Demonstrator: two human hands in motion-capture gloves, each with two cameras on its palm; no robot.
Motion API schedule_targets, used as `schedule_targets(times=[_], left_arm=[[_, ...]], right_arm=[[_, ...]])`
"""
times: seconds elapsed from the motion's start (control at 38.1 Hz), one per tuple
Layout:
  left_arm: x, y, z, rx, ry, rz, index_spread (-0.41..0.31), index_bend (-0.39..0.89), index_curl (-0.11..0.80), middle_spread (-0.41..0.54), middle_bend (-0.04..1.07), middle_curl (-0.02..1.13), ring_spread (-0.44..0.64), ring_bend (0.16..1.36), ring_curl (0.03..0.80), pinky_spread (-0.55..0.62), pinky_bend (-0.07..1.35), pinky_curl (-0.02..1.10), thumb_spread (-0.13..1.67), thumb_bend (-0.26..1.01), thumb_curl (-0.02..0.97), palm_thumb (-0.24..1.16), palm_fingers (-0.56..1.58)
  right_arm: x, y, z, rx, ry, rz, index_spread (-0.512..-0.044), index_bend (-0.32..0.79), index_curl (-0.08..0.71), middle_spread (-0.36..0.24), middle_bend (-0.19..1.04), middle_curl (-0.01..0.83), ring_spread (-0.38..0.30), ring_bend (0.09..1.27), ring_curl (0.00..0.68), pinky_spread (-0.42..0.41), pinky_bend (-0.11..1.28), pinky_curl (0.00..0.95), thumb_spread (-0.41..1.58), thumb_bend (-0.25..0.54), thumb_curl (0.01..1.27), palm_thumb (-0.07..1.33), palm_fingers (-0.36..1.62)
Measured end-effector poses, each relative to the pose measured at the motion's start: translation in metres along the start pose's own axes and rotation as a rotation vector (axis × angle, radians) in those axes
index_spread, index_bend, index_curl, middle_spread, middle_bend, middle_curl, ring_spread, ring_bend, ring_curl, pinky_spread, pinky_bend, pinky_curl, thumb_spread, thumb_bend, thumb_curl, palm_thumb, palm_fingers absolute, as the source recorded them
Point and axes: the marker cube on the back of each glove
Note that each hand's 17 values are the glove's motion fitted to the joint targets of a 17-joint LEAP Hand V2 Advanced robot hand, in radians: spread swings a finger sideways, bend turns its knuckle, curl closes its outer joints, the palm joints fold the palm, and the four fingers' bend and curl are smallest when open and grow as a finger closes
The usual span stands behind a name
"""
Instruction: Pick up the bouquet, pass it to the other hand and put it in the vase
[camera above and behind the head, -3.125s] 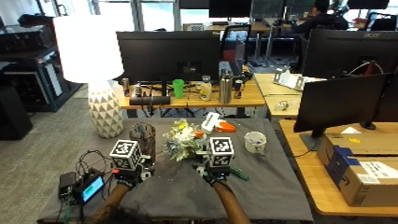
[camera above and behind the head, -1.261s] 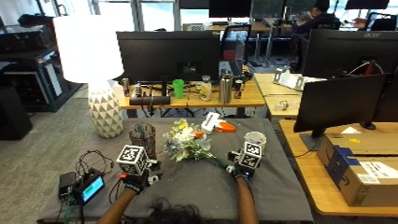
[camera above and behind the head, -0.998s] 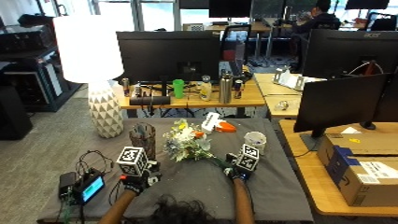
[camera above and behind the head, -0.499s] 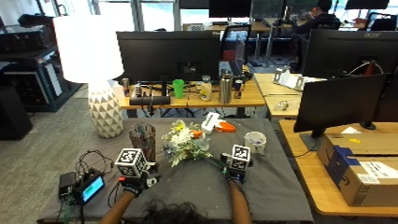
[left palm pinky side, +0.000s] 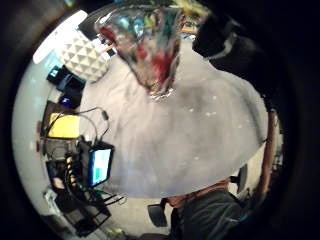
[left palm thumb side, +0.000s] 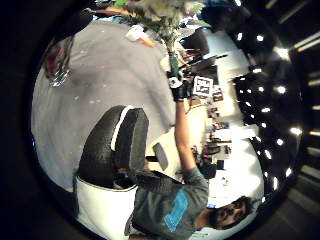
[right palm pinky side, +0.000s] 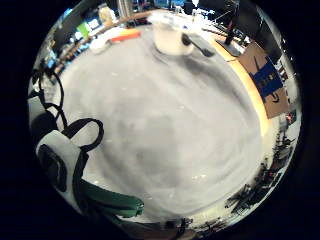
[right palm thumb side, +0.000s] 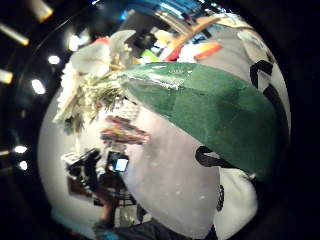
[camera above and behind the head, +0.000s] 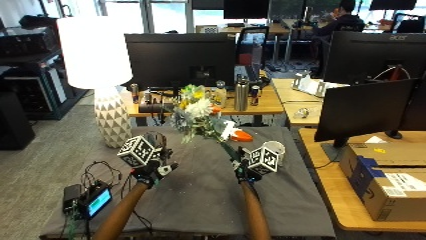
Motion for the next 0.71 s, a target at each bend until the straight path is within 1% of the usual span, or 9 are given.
schedule_targets(times=[0.18, 0.29, 0.32, 0.39, 0.42, 0.45, 0.53, 0.6, 0.71], left_arm=[[0.047, -0.032, -0.023, 0.104, 0.403, 0.072, -0.064, 0.13, 0.304, 0.071, 0.2, 0.34, 0.21, 0.57, 0.284, 0.32, 0.4, 0.37, 1.12, -0.01, 0.266, 0.23, 0.5], [0.072, -0.055, -0.033, 0.159, 0.589, 0.107, -0.048, 0.1, 0.29, 0.033, 0.23, 0.36, 0.16, 0.58, 0.294, 0.27, 0.4, 0.38, 1.1, 0.0, 0.281, 0.28, 0.53], [0.077, -0.061, -0.036, 0.172, 0.617, 0.134, -0.045, 0.09, 0.284, 0.025, 0.23, 0.36, 0.15, 0.59, 0.298, 0.26, 0.4, 0.38, 1.09, 0.0, 0.286, 0.3, 0.53], [0.091, -0.081, -0.048, 0.245, 0.625, 0.287, -0.03, 0.08, 0.273, 0.005, 0.24, 0.38, 0.13, 0.6, 0.306, 0.24, 0.4, 0.38, 1.08, 0.01, 0.3, 0.35, 0.53], [0.097, -0.086, -0.053, 0.263, 0.63, 0.317, -0.026, 0.08, 0.268, 0.001, 0.24, 0.38, 0.12, 0.6, 0.308, 0.24, 0.4, 0.39, 1.07, 0.01, 0.305, 0.37, 0.53], [0.105, -0.089, -0.056, 0.262, 0.65, 0.309, -0.02, 0.08, 0.263, -0.003, 0.25, 0.38, 0.11, 0.6, 0.31, 0.23, 0.41, 0.39, 1.06, 0.0, 0.309, 0.38, 0.52], [0.131, -0.087, -0.059, 0.206, 0.715, 0.228, -0.005, 0.07, 0.25, -0.016, 0.25, 0.39, 0.09, 0.61, 0.317, 0.19, 0.41, 0.39, 1.03, 0.01, 0.325, 0.44, 0.52], [0.151, -0.085, -0.059, 0.173, 0.723, 0.247, 0.005, 0.07, 0.237, -0.023, 0.24, 0.39, 0.07, 0.63, 0.322, 0.16, 0.43, 0.39, 1.01, 0.01, 0.339, 0.49, 0.54], [0.163, -0.089, -0.052, 0.142, 0.781, 0.278, 0.013, 0.07, 0.222, -0.031, 0.22, 0.39, 0.04, 0.64, 0.328, 0.11, 0.45, 0.4, 0.98, -0.01, 0.351, 0.53, 0.55]], right_arm=[[-0.062, 0.01, -0.04, -0.02, -0.342, -0.063, -0.239, 0.22, 0.467, -0.164, 0.73, 0.596, -0.19, 0.99, 0.551, -0.278, 0.72, 0.488, 0.74, -0.026, 0.59, 0.97, 1.4], [-0.093, 0.019, -0.05, -0.057, -0.528, -0.103, -0.238, 0.23, 0.484, -0.165, 0.74, 0.603, -0.191, 1.0, 0.552, -0.281, 0.73, 0.492, 0.73, -0.026, 0.6, 0.96, 1.39], [-0.1, 0.022, -0.05, -0.07, -0.57, -0.112, -0.238, 0.23, 0.487, -0.166, 0.75, 0.604, -0.191, 1.0, 0.553, -0.282, 0.73, 0.493, 0.73, -0.026, 0.6, 0.96, 1.39], [-0.121, 0.032, -0.049, -0.114, -0.692, -0.143, -0.238, 0.23, 0.498, -0.167, 0.75, 0.608, -0.191, 1.01, 0.553, -0.283, 0.74, 0.495, 0.73, -0.026, 0.61, 0.96, 1.39], [-0.129, 0.035, -0.047, -0.132, -0.734, -0.152, -0.238, 0.23, 0.501, -0.167, 0.75, 0.609, -0.191, 1.01, 0.553, -0.284, 0.74, 0.495, 0.73, -0.026, 0.61, 0.96, 1.39], [-0.136, 0.038, -0.045, -0.151, -0.774, -0.16, -0.238, 0.22, 0.504, -0.167, 0.75, 0.61, -0.192, 1.01, 0.555, -0.284, 0.74, 0.496, 0.72, -0.024, 0.61, 0.96, 1.38], [-0.154, 0.044, -0.034, -0.205, -0.874, -0.19, -0.238, 0.22, 0.512, -0.167, 0.76, 0.612, -0.193, 1.02, 0.555, -0.284, 0.74, 0.497, 0.73, -0.024, 0.62, 0.97, 1.38], [-0.171, 0.048, -0.024, -0.238, -0.946, -0.237, -0.238, 0.22, 0.52, -0.168, 0.76, 0.614, -0.194, 1.02, 0.555, -0.285, 0.75, 0.498, 0.73, -0.025, 0.62, 0.97, 1.38], [-0.191, 0.053, -0.015, -0.273, -1.008, -0.296, -0.239, 0.22, 0.53, -0.169, 0.77, 0.619, -0.194, 1.02, 0.555, -0.285, 0.75, 0.498, 0.73, -0.025, 0.63, 0.96, 1.37]])
